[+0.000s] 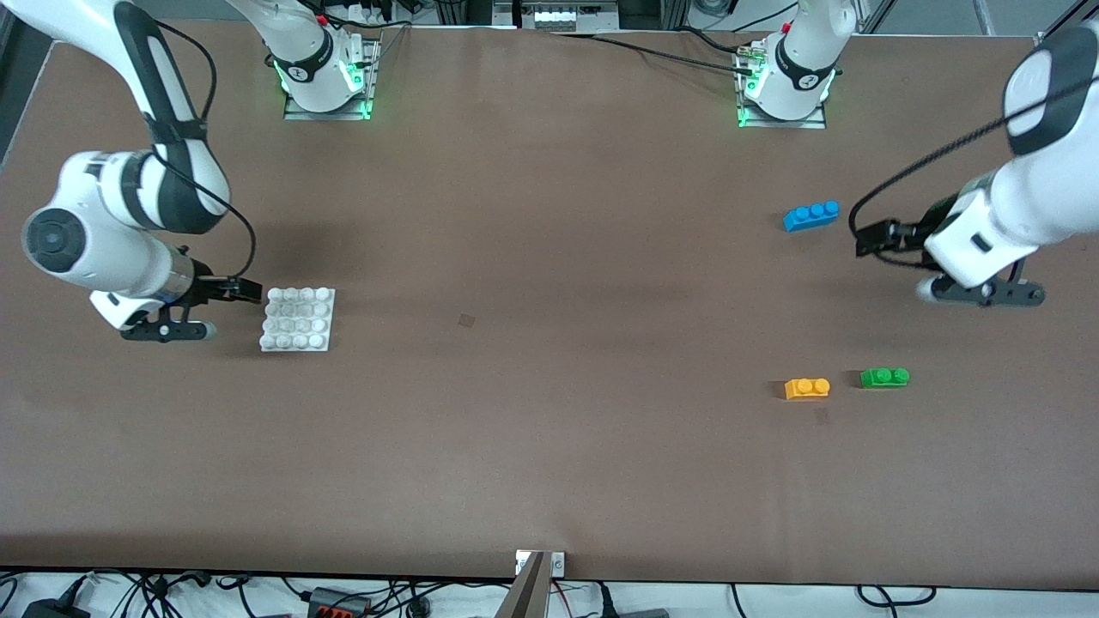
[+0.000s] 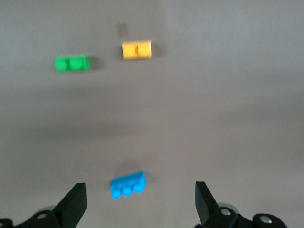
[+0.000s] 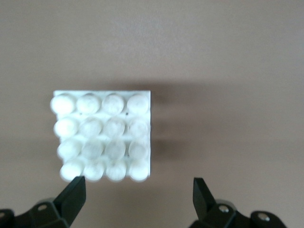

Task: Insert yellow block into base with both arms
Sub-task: 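Move the right gripper to the white base while the left gripper reaches the yellow block, then grasp the white base with the right gripper while the left gripper grasps the yellow block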

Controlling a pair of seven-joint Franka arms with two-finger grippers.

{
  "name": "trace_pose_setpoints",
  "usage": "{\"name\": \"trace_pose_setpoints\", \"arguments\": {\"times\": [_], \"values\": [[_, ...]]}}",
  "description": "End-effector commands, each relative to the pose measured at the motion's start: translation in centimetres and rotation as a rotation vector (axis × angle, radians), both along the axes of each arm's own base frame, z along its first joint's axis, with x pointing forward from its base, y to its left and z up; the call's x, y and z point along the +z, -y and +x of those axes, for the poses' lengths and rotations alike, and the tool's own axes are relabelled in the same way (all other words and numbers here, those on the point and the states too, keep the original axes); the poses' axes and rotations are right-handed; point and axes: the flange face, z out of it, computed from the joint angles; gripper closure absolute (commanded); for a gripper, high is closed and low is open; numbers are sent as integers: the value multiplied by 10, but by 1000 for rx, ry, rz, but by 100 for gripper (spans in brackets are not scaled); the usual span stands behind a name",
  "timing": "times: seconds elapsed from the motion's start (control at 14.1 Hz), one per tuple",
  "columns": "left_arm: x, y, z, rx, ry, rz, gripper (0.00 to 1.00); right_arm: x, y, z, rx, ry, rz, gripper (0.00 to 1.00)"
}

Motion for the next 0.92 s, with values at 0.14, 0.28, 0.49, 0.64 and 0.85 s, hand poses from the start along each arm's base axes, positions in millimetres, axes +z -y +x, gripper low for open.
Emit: {"name": "trace_pose_setpoints", "arguments": {"times": [0.14,0.28,0.49,0.64,0.85], "values": [[-108,5,69,-12,83,25,0,-60,4,-7,-21,40,14,0],[-153,0,81,-3,86,15,0,-75,3,-10,-29,27,22,0],[-207,-8,99,11,109,9,0,-76,-3,-9,-60,26,50,0],[-224,-11,105,-16,130,43,0,-82,-3,-11,-54,16,52,0],[-238,-17,109,-21,158,51,0,-77,-22,-5,-22,29,69,0]]}}
